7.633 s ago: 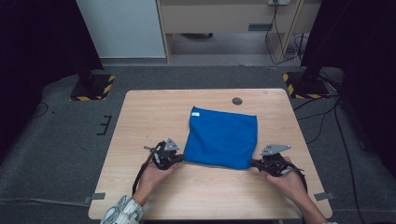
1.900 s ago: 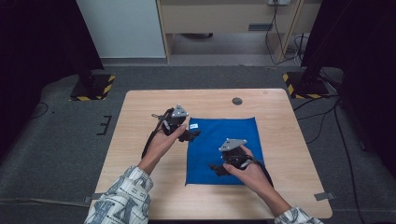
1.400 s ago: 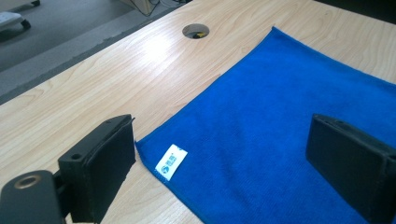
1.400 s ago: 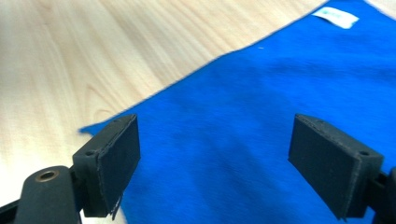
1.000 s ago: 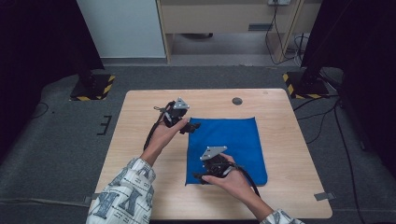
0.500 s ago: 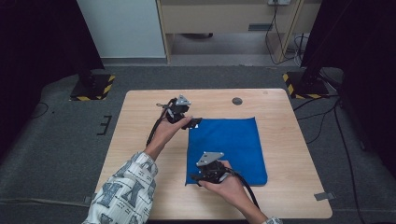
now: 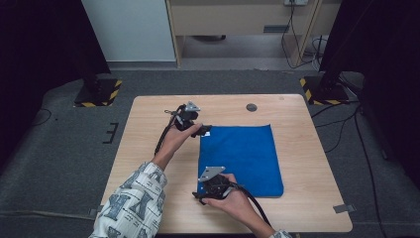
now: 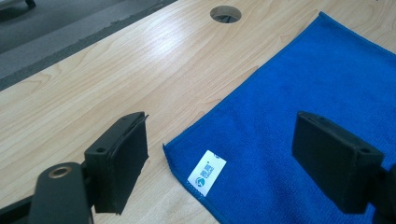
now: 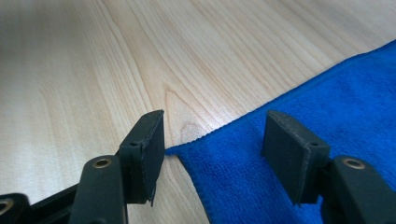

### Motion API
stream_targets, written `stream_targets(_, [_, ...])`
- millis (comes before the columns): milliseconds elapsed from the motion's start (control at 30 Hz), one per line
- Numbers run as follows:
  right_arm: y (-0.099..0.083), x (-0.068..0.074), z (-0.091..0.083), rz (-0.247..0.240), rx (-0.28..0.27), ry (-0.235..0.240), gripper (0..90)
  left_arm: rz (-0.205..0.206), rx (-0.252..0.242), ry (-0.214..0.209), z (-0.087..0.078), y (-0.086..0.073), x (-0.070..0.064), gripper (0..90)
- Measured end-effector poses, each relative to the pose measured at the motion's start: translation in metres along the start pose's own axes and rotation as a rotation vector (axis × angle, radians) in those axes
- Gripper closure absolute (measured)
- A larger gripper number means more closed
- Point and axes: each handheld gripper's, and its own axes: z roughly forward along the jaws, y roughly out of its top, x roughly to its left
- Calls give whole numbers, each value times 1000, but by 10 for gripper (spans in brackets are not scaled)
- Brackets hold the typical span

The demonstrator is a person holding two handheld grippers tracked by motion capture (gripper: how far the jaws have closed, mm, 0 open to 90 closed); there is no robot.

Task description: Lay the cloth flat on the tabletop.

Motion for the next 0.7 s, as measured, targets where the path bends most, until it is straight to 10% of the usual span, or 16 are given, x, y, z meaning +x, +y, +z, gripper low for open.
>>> stream_targets(233, [0,2,4,-23,25,-54,519,13,4,-8,-2,0,-4,195])
stream_targets(400, [-2,-8,0,10,14,-88,822,-8,9,-8,2,-3,-3,201])
stream_targets(700, [-6,-1,-4,6,-8,-59,858,-40,94,21,30,-20,7,221])
